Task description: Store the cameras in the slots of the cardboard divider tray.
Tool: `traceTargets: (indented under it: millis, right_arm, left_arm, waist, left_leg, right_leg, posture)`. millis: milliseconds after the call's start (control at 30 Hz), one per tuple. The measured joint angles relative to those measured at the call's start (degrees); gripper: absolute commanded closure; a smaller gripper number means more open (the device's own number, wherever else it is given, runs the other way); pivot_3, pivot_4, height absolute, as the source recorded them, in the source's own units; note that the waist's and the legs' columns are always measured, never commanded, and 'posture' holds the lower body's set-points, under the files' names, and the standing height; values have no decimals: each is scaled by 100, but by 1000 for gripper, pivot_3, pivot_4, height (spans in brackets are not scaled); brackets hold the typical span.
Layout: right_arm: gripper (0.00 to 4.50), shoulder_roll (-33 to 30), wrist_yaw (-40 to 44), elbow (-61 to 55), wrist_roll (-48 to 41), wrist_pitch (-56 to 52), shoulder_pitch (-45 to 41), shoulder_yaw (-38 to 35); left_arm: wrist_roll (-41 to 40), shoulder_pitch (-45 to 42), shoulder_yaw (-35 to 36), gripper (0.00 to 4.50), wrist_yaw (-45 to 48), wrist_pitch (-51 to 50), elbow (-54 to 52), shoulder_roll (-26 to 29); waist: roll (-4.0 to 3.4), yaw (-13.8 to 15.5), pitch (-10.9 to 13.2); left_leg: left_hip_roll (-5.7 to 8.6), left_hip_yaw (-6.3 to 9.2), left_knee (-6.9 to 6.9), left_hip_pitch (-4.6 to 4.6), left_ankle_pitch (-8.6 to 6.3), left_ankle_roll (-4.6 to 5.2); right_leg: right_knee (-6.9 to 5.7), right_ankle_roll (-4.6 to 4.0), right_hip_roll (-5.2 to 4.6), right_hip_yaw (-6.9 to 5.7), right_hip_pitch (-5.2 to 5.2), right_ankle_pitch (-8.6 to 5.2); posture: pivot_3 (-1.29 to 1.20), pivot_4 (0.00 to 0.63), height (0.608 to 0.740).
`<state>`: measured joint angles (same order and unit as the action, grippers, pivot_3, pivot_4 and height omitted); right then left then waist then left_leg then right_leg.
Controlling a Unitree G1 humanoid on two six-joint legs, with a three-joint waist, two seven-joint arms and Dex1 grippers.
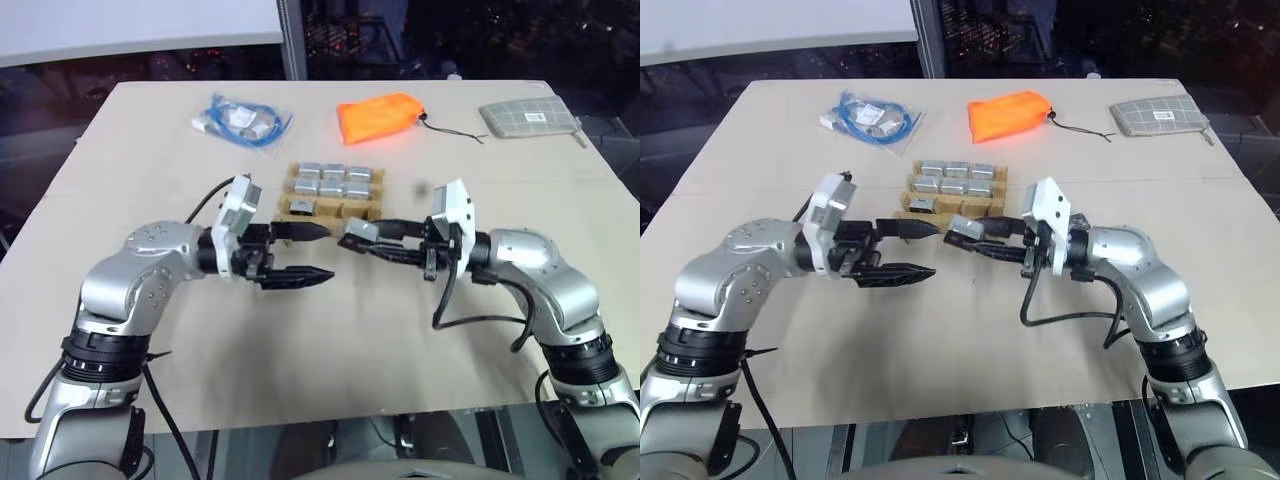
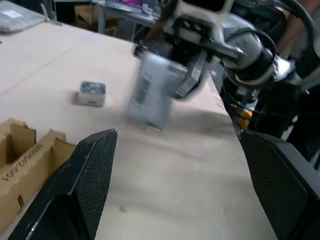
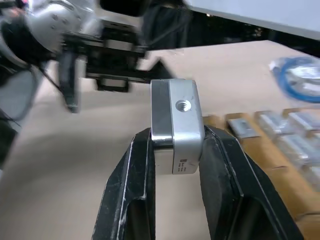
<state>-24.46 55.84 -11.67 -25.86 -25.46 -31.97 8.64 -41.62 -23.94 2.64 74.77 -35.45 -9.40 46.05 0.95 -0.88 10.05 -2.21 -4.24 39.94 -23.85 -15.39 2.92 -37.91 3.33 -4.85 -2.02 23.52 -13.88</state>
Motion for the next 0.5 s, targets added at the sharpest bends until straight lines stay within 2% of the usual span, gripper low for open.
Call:
traceTargets:
  millis: [267, 333, 500]
  right_arm:
    - [3834, 255, 164, 2419, 1242, 954, -1619, 673]
    - [3834, 503, 260, 3347, 1652, 1411, -2082, 921]
    - [3834, 924, 434, 4622, 2078, 2098, -2647, 1129]
  left_arm:
    - [-14, 767, 800, 410, -34, 23, -152, 590]
    - [-12, 1002, 1157, 410, -171, 30, -284, 762]
    - [126, 1364, 1729, 410, -458, 87, -517, 1043]
  waist:
    - [1, -5, 1]
    - [1, -7, 1]
    - [1, -8, 3]
  left_leg:
    - [-1, -12, -38, -1, 4, -7]
    - [0, -14, -53, -1, 7, -11]
    - [-1, -17, -71, -4, 7, -12]
  right_leg:
    - [9, -1, -2, 10, 19, 0]
    - [18, -2, -2, 10, 23, 0]
    - [38, -2, -5, 8, 25, 0]
  posture:
    - [0, 150, 740]
    - [0, 150, 740]
    - [0, 150, 740]
